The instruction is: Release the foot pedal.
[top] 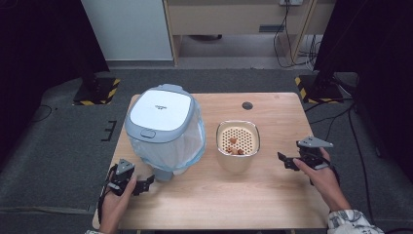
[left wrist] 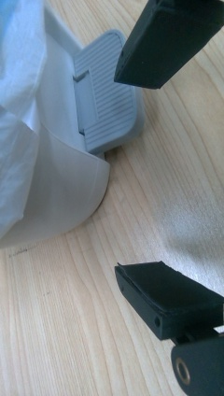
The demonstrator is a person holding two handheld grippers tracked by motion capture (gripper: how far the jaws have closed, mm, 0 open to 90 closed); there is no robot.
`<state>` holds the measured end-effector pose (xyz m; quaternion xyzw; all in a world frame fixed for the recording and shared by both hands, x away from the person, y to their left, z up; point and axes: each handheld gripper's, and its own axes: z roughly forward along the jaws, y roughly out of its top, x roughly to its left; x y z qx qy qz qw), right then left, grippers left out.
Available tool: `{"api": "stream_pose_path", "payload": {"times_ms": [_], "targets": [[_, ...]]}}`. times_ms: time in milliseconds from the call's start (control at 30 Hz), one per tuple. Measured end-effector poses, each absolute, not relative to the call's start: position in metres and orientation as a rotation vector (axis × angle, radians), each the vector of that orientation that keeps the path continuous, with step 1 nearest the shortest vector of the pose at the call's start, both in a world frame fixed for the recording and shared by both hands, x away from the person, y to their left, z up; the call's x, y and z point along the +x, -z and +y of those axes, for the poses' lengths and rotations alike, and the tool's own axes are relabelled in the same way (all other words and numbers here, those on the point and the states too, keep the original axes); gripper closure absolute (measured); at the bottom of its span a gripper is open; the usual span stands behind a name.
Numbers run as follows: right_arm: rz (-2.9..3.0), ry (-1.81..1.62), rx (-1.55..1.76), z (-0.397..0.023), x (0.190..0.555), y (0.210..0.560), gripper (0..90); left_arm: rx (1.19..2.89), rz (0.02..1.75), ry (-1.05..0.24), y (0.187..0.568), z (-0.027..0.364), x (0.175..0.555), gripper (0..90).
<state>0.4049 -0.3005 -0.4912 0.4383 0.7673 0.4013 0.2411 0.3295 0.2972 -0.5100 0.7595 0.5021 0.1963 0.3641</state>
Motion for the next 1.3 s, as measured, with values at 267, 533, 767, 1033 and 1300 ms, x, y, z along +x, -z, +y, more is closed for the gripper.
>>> {"api": "stream_pose_path", "payload": {"times_ms": [267, 533, 767, 1033, 1300], "targets": [[2.138, -1.062, 1.252, -0.3, 0.39, 0.51, 8.2, 1.943, 1.296, -0.524, 0.509, 0.306, 0.329, 7.4], [2.118, -1.016, 1.324, -0.299, 0.393, 0.521, 8.2, 1.915, 1.353, -0.559, 0.512, 0.326, 0.331, 8.4], [2.101, -0.976, 1.384, -0.299, 0.398, 0.527, 7.6, 1.925, 1.426, -0.542, 0.525, 0.342, 0.335, 9.4], [2.128, -0.932, 1.425, -0.297, 0.398, 0.536, 6.5, 1.998, 1.397, -0.554, 0.533, 0.337, 0.339, 8.3], [2.14, -0.892, 1.42, -0.293, 0.395, 0.539, 2.7, 2.014, 1.364, -0.575, 0.536, 0.334, 0.34, 4.2]]}}
